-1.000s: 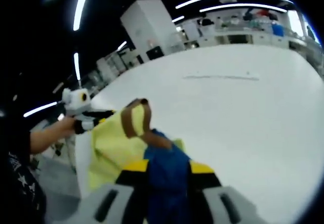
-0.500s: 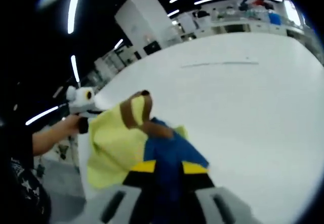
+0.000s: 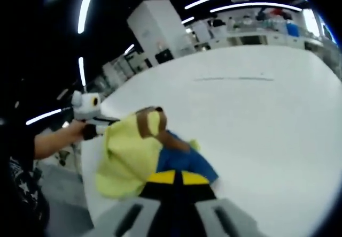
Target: Fold the garment on the visible template until the final outline fits inside the template.
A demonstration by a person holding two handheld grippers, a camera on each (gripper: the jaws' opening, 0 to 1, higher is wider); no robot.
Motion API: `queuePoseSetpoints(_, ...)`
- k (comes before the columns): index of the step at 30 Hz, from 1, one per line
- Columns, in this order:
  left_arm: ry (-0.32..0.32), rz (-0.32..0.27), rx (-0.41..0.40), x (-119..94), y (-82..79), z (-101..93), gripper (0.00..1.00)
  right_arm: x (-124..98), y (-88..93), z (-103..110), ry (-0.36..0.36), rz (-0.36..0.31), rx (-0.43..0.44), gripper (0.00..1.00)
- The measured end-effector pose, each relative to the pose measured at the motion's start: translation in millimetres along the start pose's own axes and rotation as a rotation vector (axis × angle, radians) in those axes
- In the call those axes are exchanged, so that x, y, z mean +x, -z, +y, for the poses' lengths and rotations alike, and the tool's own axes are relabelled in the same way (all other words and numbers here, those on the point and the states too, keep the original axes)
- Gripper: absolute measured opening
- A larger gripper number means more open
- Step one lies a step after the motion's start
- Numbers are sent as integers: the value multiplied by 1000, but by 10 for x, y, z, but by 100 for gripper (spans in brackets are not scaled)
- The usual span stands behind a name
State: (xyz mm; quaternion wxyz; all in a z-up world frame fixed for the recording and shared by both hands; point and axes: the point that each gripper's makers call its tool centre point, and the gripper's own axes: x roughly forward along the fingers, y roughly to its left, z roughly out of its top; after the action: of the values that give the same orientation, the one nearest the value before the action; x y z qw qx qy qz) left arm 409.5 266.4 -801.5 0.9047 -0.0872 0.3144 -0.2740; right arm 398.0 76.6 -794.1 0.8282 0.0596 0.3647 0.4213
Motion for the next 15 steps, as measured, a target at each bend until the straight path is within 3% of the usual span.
queuePoseSetpoints(4,-12,-60,-28,-173,-148,38,0,-84,-74,-24,15,-23,-69,0)
queuePoseSetpoints(8,-9,-121,-36,-329,-336,-10,0,-151,-116,-54,42,-34,-70,0)
queuePoseSetpoints(15,-18,-208,22,-519,-695,-41,0,-300,-489,-52,96,-136,-95,0)
